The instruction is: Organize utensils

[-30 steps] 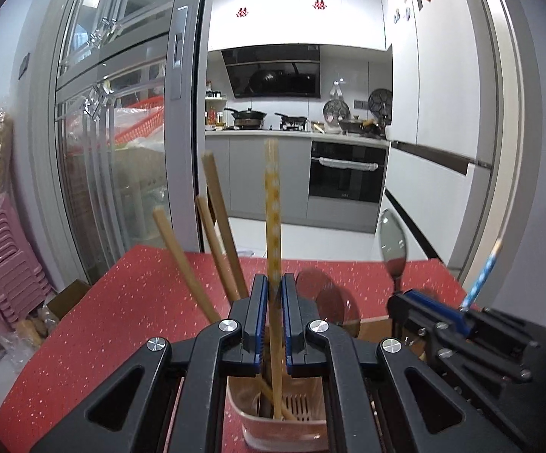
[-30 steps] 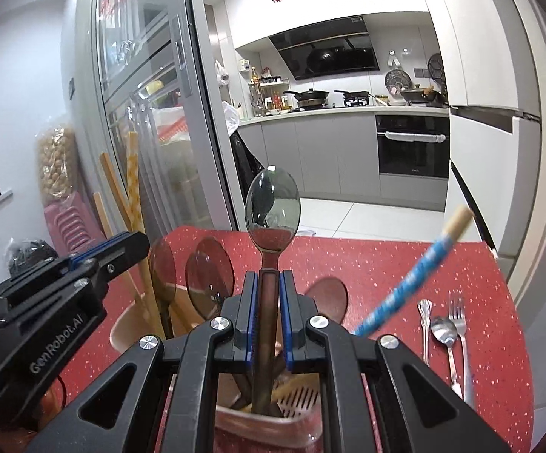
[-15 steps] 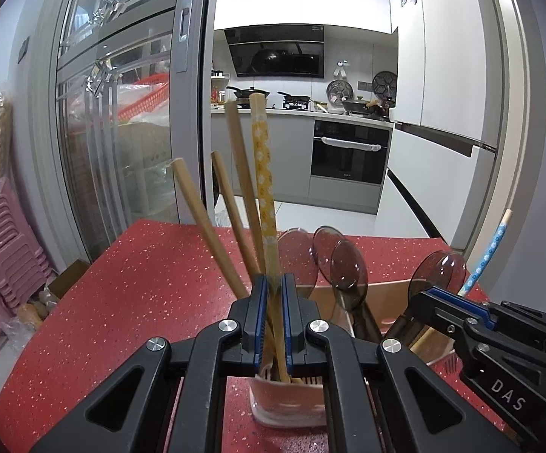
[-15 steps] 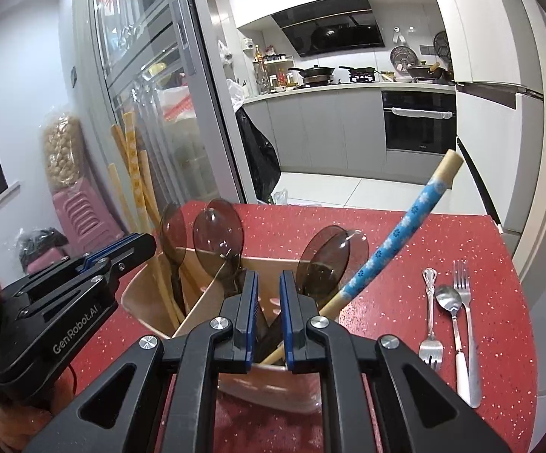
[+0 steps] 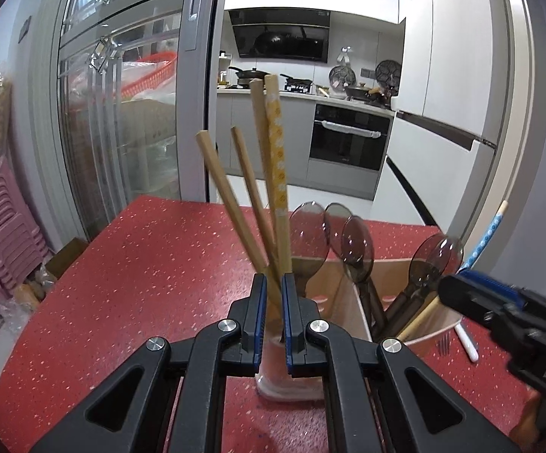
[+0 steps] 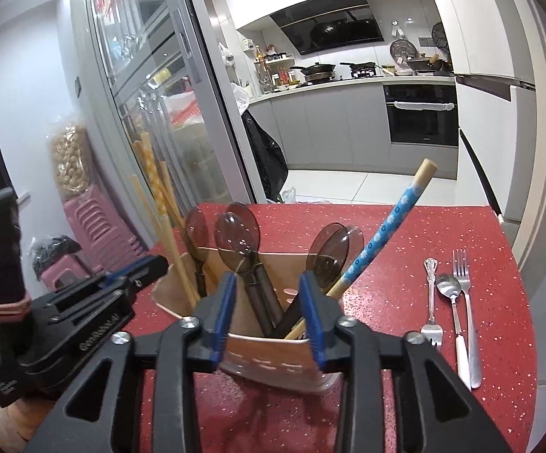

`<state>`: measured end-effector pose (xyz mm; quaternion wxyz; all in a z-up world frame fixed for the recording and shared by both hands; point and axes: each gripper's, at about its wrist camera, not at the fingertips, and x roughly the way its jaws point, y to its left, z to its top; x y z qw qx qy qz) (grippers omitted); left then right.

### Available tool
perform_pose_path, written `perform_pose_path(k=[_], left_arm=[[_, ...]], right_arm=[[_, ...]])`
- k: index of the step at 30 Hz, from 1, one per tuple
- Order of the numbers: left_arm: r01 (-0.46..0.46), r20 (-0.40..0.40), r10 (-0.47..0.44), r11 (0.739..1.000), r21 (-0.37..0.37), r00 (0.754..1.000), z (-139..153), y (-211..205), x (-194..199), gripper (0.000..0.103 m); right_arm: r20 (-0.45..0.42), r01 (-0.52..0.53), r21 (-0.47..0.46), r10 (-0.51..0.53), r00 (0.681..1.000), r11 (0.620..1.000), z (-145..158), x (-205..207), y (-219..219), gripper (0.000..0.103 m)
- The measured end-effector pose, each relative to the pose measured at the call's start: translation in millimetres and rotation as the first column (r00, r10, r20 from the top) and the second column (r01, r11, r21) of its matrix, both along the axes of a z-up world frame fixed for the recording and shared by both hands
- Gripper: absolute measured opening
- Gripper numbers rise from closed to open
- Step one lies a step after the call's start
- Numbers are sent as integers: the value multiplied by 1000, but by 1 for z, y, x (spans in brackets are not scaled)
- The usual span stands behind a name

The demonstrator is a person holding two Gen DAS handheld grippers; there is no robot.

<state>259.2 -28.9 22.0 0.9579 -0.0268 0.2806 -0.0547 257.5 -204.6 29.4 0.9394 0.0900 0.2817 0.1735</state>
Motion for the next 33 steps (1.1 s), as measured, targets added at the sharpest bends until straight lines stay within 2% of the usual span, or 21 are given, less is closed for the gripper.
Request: perform_pose_path(k=[10, 18, 19, 20, 22, 24, 28, 30, 33], left_arm=[[-27, -30, 27, 999, 19, 999, 5, 10, -27, 32], [-12, -47, 13, 1000, 15, 999, 4, 11, -54, 33], [-12, -47, 12, 1000, 14, 999, 4, 11, -56, 65], [-16, -51, 17, 1000, 12, 999, 5, 12, -59, 103], [-47, -2, 47, 999, 12, 999, 9, 13, -71, 103], [-35, -4, 35, 999, 20, 999, 11, 13, -74, 103], [-22, -8, 22, 1000, 20, 1000, 13, 15, -84, 103], [-30, -5, 30, 999, 23, 1000, 14, 17, -90, 103], [-44, -12, 44, 999, 23, 999, 14, 23, -99, 103]], right_arm=[[-23, 12, -3, -12, 1000, 1000, 13, -23, 1, 54], [-83, 59, 4, -59, 995, 998, 14, -43, -3, 57], [-90, 65, 2, -65, 994, 998, 15, -45, -3, 59], [-96, 69, 1, -69, 993, 998, 14, -48, -3, 60], [-107, 76, -7, -77, 991, 997, 15, -54, -3, 65], [-112, 82, -13, -83, 990, 997, 16, -60, -3, 70], [-123, 98, -27, -101, 987, 995, 16, -72, -1, 72], [-124, 109, -42, -113, 986, 993, 18, -77, 2, 80], [-110, 126, -72, -134, 985, 989, 22, -87, 5, 81]])
